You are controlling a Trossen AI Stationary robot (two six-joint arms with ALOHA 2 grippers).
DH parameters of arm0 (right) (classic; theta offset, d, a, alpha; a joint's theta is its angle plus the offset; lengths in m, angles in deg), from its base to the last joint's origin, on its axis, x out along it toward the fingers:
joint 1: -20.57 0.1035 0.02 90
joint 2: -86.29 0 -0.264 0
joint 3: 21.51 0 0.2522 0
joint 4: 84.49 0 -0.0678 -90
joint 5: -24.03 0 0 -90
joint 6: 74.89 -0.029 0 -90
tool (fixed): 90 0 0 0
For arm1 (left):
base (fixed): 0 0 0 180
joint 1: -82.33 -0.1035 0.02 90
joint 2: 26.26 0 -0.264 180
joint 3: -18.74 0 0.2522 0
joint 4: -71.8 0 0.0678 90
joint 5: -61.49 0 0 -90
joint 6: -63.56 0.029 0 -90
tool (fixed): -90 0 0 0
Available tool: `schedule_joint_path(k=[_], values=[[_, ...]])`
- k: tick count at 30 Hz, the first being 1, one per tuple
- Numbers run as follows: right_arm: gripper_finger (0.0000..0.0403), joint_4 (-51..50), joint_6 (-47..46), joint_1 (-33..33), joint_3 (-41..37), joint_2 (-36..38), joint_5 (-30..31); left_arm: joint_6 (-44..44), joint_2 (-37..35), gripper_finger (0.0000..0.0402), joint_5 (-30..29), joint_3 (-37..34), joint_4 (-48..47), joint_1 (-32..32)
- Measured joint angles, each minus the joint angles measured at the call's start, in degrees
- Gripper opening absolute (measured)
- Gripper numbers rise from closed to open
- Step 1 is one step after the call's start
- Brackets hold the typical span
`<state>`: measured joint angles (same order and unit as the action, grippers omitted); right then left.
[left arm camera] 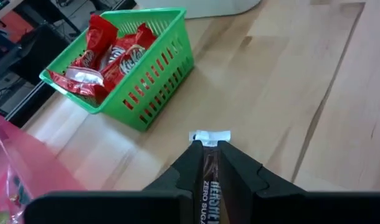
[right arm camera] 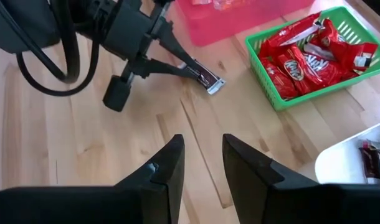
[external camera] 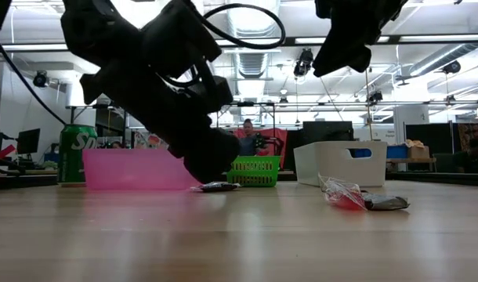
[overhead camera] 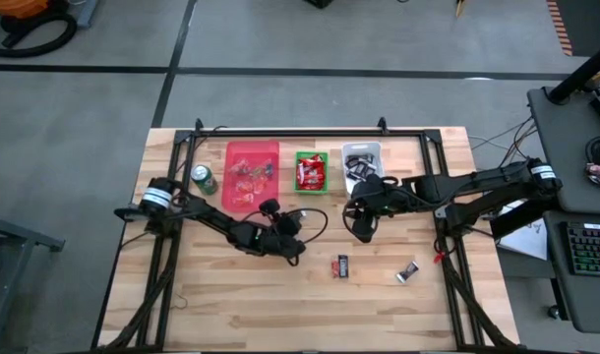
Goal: Sort candy
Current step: Put the brown chocolate into the white bin
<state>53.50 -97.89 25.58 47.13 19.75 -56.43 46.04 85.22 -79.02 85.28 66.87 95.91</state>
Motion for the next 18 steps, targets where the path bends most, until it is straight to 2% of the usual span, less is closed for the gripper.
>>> schedule_joint_path(k=[13, 18], values=[[0.0094, 0.26, -0.01, 0.00, -0.80, 0.00, 0.08, -6.54, 2.97, 0.0032, 0.22, 0.01, -0.38, -0.60], [0.0088, 0.27, -0.01, 0.00, -0.80, 0.00, 0.08, -5.68, 2.91, 0.0032, 4.60, 0.04, -0.20, -0.52]])
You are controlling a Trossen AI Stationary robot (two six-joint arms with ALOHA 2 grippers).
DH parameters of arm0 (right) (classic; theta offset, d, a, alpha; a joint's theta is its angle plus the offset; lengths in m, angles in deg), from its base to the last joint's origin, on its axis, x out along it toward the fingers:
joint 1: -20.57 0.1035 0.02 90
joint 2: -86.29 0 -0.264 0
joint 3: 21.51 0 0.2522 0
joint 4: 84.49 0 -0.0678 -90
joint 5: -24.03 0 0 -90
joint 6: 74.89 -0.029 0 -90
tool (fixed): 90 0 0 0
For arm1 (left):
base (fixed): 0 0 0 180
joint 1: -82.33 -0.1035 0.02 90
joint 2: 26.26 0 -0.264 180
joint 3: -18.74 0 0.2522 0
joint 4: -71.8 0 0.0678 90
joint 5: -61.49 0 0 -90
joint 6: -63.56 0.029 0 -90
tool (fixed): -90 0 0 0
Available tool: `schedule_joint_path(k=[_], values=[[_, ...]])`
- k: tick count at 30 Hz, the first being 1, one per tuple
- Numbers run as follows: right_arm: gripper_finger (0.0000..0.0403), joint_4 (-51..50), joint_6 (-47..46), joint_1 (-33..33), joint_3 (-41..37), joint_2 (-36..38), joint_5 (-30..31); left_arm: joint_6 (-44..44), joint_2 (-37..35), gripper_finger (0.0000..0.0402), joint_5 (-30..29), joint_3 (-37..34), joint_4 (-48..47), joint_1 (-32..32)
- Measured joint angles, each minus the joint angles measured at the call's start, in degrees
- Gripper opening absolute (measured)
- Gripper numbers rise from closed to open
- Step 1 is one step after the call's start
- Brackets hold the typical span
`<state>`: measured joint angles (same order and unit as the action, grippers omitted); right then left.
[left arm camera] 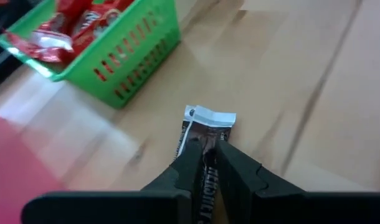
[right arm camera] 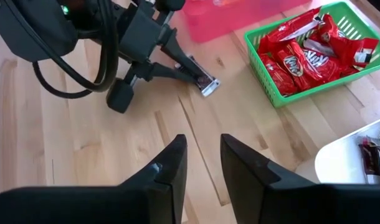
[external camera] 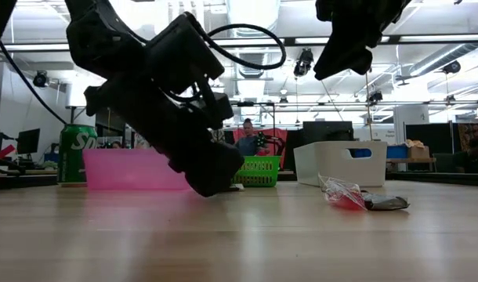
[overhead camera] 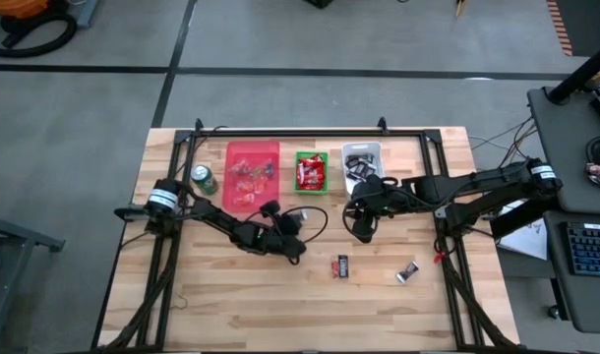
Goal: Sort candy
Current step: Put the brown chocolate into the white bin
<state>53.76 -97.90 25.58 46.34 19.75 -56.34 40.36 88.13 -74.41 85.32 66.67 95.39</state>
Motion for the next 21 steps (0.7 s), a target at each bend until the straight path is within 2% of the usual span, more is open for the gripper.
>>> schedule_joint_path(k=[5, 8, 11, 17, 21], values=[[0.0086, 0.00, 0.01, 0.00, 0.00, 0.00, 0.00, 2.03, -1.10, 0.0032, 6.10, 0.09, 0.28, 1.50], [0.0090, -0.02, 0.00, 0.00, 0.00, 0.00, 0.00, 4.32, -3.32, 0.0029, 11.04, -0.02, -0.36, 3.18], [0.0091, -0.02, 0.01, 0.00, 0.00, 0.00, -0.01, 6.54, -6.22, 0.0021, 13.33, -0.15, -1.13, 4.26], [0.0083, 0.00, 0.02, 0.00, 0.00, 0.00, -0.02, 14.99, -9.54, 0.0011, 22.02, -0.12, -3.11, 4.90], [0.0082, 0.05, 0.05, 0.10, -0.24, 0.00, -0.02, 21.31, -9.76, 0.0021, 26.12, -0.11, -3.24, 4.90]])
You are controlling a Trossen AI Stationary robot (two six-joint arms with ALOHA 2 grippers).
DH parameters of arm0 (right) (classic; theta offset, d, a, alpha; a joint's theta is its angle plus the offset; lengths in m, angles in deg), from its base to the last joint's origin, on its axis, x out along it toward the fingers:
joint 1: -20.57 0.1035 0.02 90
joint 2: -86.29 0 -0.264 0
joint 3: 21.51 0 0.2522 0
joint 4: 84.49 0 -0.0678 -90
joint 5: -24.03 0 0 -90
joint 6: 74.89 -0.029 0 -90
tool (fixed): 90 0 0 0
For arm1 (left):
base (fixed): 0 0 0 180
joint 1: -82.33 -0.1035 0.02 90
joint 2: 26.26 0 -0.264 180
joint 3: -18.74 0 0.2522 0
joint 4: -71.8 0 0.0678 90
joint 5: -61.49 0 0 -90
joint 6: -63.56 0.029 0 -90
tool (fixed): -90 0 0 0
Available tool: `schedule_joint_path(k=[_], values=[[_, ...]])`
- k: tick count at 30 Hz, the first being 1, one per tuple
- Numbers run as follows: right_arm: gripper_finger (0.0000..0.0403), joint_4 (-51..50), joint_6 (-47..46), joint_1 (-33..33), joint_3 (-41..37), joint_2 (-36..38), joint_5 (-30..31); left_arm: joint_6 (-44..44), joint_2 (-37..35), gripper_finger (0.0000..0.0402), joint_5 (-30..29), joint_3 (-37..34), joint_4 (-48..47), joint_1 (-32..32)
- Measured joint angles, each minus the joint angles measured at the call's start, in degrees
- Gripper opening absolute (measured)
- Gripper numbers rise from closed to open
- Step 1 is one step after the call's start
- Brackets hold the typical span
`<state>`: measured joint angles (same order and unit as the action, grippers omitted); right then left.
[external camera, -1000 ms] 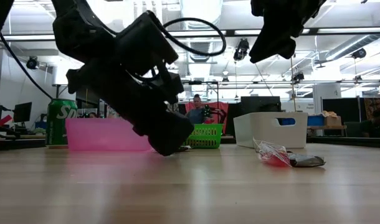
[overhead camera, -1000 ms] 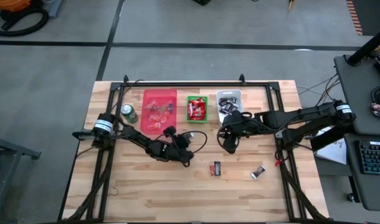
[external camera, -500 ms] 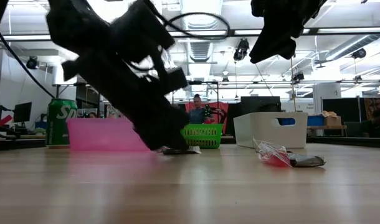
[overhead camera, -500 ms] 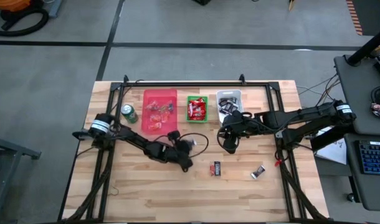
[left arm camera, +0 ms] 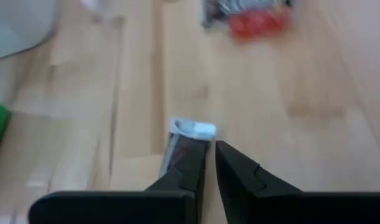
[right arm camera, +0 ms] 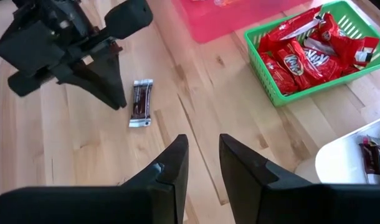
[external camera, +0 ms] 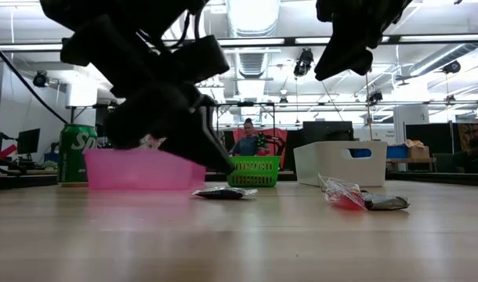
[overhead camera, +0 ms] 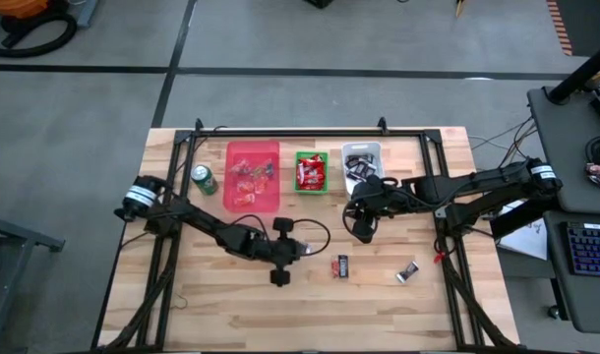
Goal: Sort candy
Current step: Put the brown chocolate into the white bin
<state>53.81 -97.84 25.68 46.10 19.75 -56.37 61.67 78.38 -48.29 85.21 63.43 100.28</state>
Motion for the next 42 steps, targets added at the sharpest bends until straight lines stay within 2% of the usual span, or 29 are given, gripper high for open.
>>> schedule_joint_path(k=[5, 10, 17, 22, 25, 28, 37, 42], values=[[0.0089, -0.07, 0.27, 0.03, -0.57, 0.00, -0.36, 6.92, -0.86, 0.0053, 3.16, -0.02, -3.23, -0.20], [0.0090, 0.02, 0.48, 0.16, -0.57, 0.00, -0.63, 10.30, -1.51, 0.0103, 7.03, -0.02, -6.25, -1.55], [0.0088, 1.20, 1.15, 0.27, -0.64, -1.32, -0.59, 10.74, 0.67, 0.0177, 7.31, -0.39, -4.89, -5.29], [0.0093, 2.17, 2.59, 0.27, -0.68, -3.69, -0.65, 11.66, 1.70, 0.0198, 7.51, -0.67, -3.91, -6.71], [0.0090, 2.45, 2.74, 0.27, -0.68, -5.38, -0.73, 11.75, 2.10, 0.0191, 7.55, -1.09, -3.46, -6.80], [0.0086, 3.30, 3.13, 0.27, -0.68, -7.31, -0.74, 12.05, 2.20, 0.0164, 7.67, -1.66, -2.88, -6.80], [0.0092, 7.49, 3.44, 1.32, -0.68, -14.14, -1.11, 12.01, 2.38, 0.0019, 6.80, -4.48, 2.75, -6.91], [0.0091, 12.71, 6.48, 4.36, -0.72, -17.63, -1.08, 11.96, 2.38, 0.0015, 6.28, -4.71, 6.17, -7.01]])
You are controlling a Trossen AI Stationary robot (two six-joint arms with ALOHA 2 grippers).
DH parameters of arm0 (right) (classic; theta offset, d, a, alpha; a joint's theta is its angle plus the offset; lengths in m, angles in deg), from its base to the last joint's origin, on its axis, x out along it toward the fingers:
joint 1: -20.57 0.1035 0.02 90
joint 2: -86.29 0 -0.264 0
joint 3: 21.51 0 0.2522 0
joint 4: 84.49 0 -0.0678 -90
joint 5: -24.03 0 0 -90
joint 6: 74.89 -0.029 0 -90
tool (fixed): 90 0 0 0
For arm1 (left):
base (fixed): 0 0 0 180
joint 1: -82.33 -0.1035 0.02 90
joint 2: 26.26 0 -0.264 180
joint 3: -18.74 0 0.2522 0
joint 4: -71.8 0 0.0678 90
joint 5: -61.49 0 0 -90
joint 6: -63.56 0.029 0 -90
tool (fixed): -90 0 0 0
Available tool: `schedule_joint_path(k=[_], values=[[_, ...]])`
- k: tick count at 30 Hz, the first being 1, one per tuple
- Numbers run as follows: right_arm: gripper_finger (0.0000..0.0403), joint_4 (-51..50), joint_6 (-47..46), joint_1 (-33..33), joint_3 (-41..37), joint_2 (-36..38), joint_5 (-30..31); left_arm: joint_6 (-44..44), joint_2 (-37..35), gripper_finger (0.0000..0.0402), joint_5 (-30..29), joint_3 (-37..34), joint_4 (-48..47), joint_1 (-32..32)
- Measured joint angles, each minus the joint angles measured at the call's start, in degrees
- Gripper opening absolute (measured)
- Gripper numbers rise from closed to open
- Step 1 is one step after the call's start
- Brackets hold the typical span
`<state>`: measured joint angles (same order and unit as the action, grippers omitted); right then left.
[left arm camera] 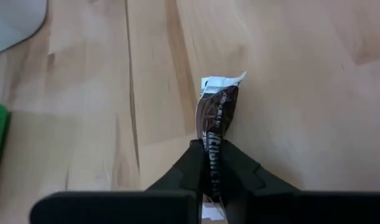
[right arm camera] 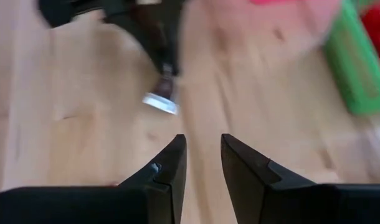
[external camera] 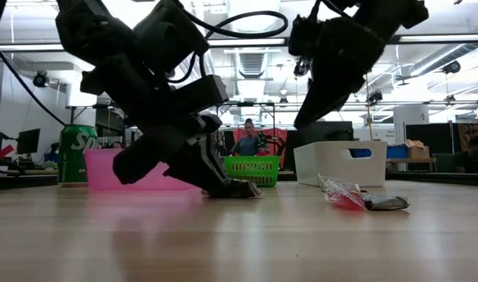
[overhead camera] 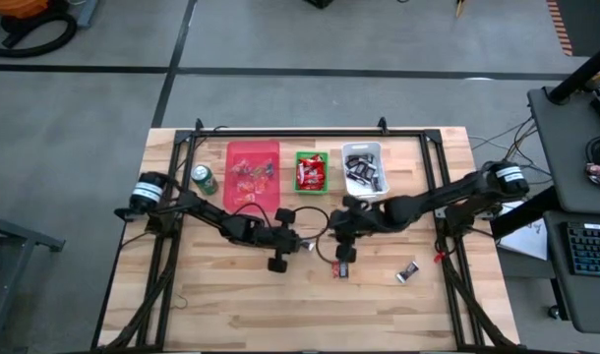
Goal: Sort candy
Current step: Put the brown chocolate into the white bin
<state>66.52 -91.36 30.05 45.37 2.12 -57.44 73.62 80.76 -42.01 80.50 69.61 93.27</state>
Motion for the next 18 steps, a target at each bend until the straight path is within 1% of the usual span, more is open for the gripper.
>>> schedule_joint_path(k=[2, 5, 7, 9, 14, 18], values=[[0.0088, 3.02, 2.80, 1.81, 0.00, -1.61, -0.01, -0.01, -0.24, 0.0013, 0.25, -0.11, 1.41, -0.02], [0.0084, 7.19, 6.37, 4.38, -0.02, -3.71, 0.01, -0.54, -1.17, 0.0006, 3.43, -0.29, 3.65, -0.05], [0.0082, 9.58, 8.25, 5.80, -0.02, -4.74, 0.41, -1.66, -2.21, 0.0004, 5.60, -0.39, 6.80, -0.01], [0.0082, 10.99, 9.04, 6.93, -0.04, -5.42, 1.43, -3.28, -2.91, 0.0003, 6.06, -0.93, 10.27, 0.04], [0.0096, 11.80, 8.64, 8.98, -0.04, -5.66, 8.30, -10.83, -3.27, 0.0003, 6.96, -2.07, 16.17, 0.02], [0.0119, 11.74, 8.05, 9.46, 0.11, -5.52, 9.52, -17.55, -3.20, 0.0003, 6.85, -2.14, 16.90, 0.05]])
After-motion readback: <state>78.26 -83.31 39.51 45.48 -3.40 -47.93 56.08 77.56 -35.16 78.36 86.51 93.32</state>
